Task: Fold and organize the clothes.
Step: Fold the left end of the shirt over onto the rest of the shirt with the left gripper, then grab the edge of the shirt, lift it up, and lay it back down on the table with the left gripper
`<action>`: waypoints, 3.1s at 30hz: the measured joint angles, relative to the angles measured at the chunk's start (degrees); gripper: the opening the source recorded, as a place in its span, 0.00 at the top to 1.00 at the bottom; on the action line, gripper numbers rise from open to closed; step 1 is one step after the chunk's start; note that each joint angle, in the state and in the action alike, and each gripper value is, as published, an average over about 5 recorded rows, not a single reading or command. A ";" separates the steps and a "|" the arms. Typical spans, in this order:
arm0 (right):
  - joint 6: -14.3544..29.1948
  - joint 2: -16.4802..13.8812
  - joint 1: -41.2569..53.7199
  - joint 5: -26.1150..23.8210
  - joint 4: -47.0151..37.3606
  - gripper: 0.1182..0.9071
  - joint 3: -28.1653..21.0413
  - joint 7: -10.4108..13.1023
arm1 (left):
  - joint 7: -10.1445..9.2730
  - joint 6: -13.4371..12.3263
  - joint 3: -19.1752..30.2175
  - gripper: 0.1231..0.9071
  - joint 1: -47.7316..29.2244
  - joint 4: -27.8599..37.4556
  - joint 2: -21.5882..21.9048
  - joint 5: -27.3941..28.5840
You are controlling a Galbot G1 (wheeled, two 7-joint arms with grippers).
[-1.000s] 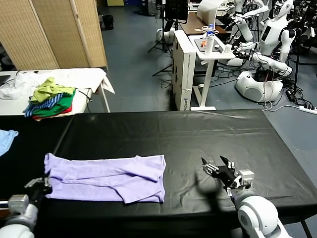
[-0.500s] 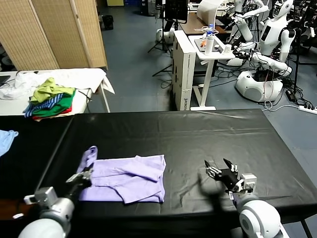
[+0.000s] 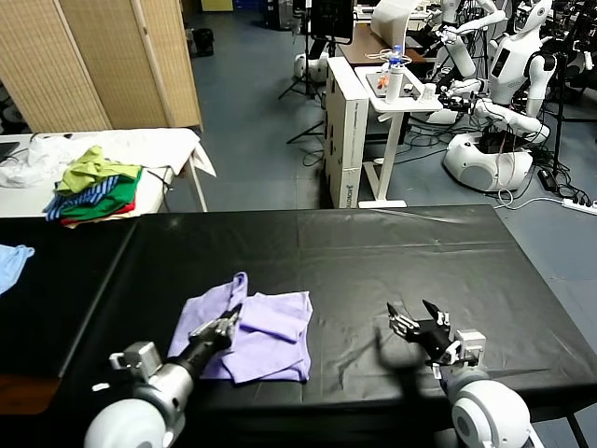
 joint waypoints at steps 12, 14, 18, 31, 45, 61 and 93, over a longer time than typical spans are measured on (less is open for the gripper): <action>0.02 0.64 -0.50 -0.89 0.02 0.00 -0.27 -0.06 | 0.75 -0.05 4.00 0.93 -0.90 0.89 -0.35 0.36; 0.02 0.74 -0.54 -1.02 0.04 0.00 -0.34 -0.07 | 0.80 -0.09 4.26 0.93 -1.16 1.25 -0.58 0.50; 0.02 0.96 -0.70 -1.28 0.18 0.00 -0.42 -0.17 | 0.98 -0.21 4.79 0.93 -1.83 2.12 -1.31 1.13; 0.09 -0.14 0.09 -2.01 0.01 0.00 -1.61 -1.53 | 1.39 -1.09 6.77 0.90 -2.64 4.83 -4.74 4.81; 0.98 -2.62 2.88 0.85 0.62 0.00 -6.70 -6.25 | 1.99 -1.97 7.83 0.03 -1.67 3.50 -9.76 5.06; 0.59 -1.33 12.15 0.42 -2.57 0.00 -23.00 -5.54 | 4.30 -5.90 -1.05 0.00 0.75 3.39 -5.54 15.20; 4.19 -0.29 7.43 -2.63 0.13 0.00 -16.43 -4.73 | 9.79 -11.80 -10.33 0.00 4.69 9.45 -11.36 17.61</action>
